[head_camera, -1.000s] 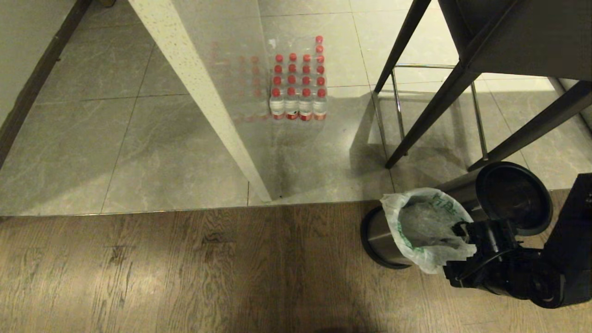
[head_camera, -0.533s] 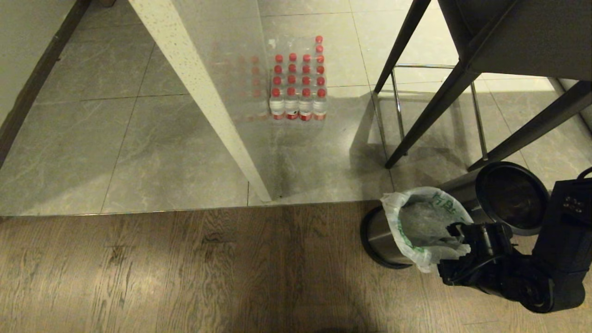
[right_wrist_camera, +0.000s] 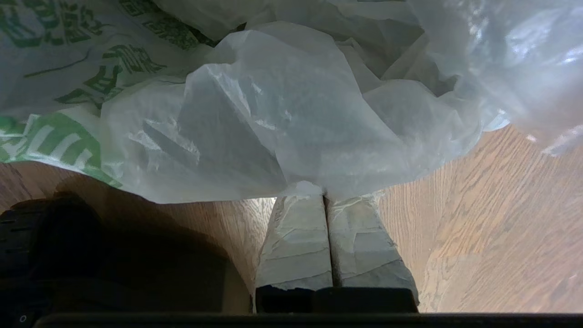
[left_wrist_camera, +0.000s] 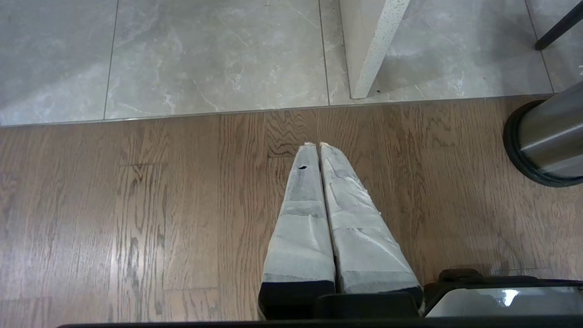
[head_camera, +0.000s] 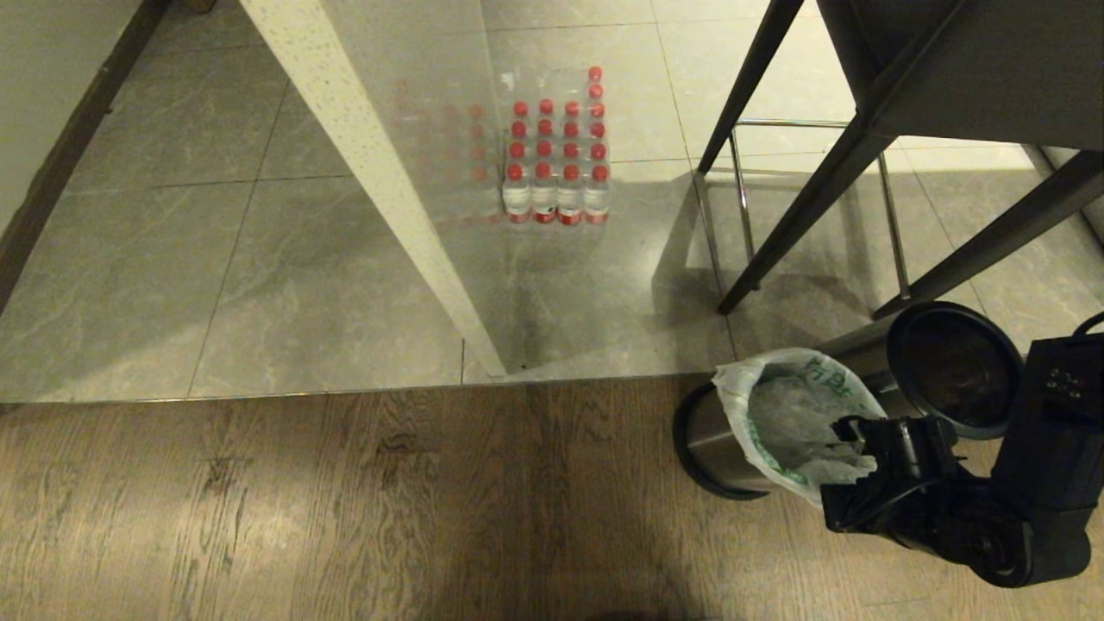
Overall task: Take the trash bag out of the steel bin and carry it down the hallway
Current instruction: Pick up the trash bag
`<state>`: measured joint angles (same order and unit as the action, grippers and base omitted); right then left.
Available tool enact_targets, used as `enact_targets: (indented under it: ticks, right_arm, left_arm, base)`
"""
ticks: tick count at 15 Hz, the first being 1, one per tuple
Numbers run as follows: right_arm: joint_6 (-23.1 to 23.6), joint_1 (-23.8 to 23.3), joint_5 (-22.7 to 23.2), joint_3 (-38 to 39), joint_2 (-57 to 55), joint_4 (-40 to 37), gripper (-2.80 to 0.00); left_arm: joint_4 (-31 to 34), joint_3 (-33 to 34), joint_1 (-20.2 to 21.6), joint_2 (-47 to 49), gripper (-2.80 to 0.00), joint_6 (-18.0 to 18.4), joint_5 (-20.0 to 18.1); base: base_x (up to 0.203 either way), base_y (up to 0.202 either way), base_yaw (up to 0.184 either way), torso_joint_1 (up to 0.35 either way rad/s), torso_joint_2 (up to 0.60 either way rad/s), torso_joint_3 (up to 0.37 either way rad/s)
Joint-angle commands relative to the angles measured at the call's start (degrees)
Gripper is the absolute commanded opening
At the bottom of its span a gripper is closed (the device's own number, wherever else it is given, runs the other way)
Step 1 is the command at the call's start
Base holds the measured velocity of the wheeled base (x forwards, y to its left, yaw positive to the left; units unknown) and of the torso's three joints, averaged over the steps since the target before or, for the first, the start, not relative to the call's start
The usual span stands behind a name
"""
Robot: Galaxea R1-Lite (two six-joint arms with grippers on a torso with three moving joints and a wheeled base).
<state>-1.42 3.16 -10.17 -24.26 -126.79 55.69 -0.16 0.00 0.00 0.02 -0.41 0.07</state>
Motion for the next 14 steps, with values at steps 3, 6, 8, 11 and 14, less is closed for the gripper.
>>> enact_targets:
  ticks: [3,6,8,11,14]
  right_arm:
    - [0.01,0.22,0.15,1.02,3.29,-0.32,-2.8]
    - [0.11,0.96,0.4,0.91,11.24,-3.4,-2.8]
    - [0.09,1.43,0.46,0.21,17.22,-8.52,-2.8]
    - [0.02,2.94,0.75,-1.87,27.05,-18.0,-2.8]
    - [-0.08,4.46,0.63,-7.99,30.83,-28.77,-2.8]
  left_arm:
    - [-0.02,0.0,0.0,0.06,-2.8,-0.02,0.01]
    - [-0.02,0.0,0.0,0.06,-2.8,-0.02,0.01]
    - [-0.02,0.0,0.0,0.06,-2.8,-0.02,0.01]
    - [-0.02,0.0,0.0,0.06,-2.8,-0.02,0.01]
    - [-0.02,0.06,0.0,0.06,-2.8,-0.02,0.01]
  base:
    - [0.0,0.0,0.0,0.0,0.0,0.0]
    - [0.0,0.0,0.0,0.0,0.0,0.0]
    - [0.0,0.0,0.0,0.0,0.0,0.0]
    - [0.0,0.0,0.0,0.0,0.0,0.0]
    - [0.0,0.0,0.0,0.0,0.0,0.0]
